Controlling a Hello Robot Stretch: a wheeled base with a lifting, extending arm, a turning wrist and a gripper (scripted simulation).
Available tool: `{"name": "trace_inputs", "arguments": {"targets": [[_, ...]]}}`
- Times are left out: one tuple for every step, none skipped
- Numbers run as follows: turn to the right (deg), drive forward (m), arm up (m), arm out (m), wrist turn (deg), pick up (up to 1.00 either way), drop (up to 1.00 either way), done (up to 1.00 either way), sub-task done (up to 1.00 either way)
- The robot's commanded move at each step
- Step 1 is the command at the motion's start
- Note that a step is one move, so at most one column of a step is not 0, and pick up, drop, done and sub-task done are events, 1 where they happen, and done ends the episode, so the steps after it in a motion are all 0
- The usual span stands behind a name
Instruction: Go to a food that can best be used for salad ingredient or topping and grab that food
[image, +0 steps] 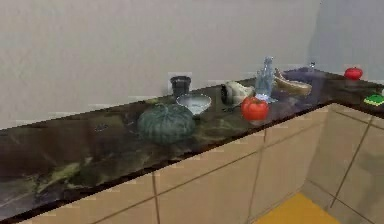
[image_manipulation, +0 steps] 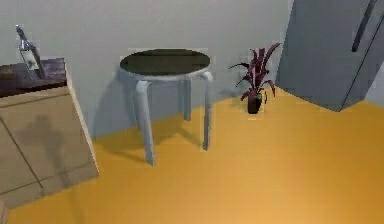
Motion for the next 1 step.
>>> {"name": "trace_inputs", "arguments": {"targets": [[0.0, 0.45, 0.0, 0.0, 0.0, 0.0, 0.0, 0.0, 0.0]]}}
